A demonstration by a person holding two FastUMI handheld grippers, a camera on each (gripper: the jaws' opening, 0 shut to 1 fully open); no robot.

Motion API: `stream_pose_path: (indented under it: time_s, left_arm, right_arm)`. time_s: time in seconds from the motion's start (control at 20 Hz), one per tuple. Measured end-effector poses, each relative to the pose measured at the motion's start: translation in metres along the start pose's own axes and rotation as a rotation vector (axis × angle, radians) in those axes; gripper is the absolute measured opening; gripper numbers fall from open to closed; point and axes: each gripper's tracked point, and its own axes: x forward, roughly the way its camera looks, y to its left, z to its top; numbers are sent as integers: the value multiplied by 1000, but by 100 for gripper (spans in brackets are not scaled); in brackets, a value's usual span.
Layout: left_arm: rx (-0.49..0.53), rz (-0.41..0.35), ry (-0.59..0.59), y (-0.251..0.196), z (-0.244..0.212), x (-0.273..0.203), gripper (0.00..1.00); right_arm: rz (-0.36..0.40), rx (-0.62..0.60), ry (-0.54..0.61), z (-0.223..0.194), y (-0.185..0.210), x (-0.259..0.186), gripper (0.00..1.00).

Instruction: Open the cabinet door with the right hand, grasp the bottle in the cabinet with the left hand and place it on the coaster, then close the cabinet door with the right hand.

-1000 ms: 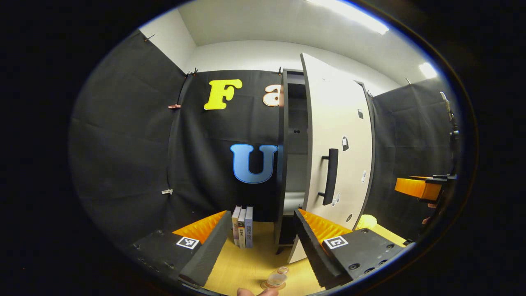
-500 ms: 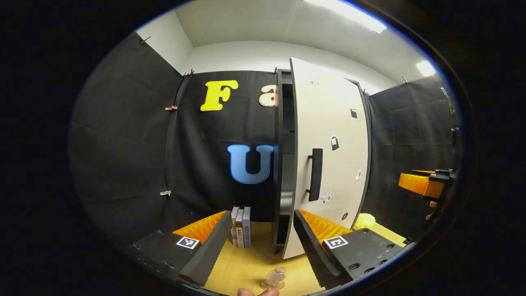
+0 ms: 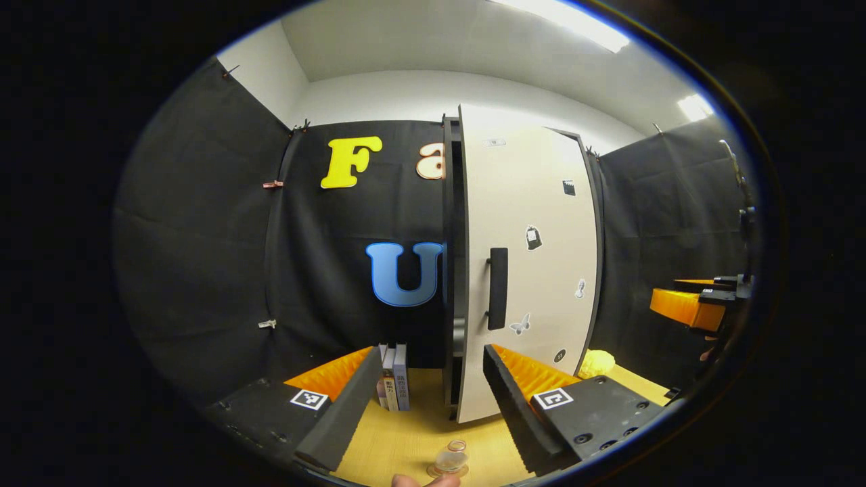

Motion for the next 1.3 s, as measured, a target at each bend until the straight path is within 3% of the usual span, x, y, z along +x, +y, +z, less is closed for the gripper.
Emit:
stream_pose_path:
  time_s: [1.3]
  left_arm:
    - [-17, -4, 13, -7, -3, -1, 95]
  right_arm:
    - [-41, 0, -3, 0, -15, -9, 98]
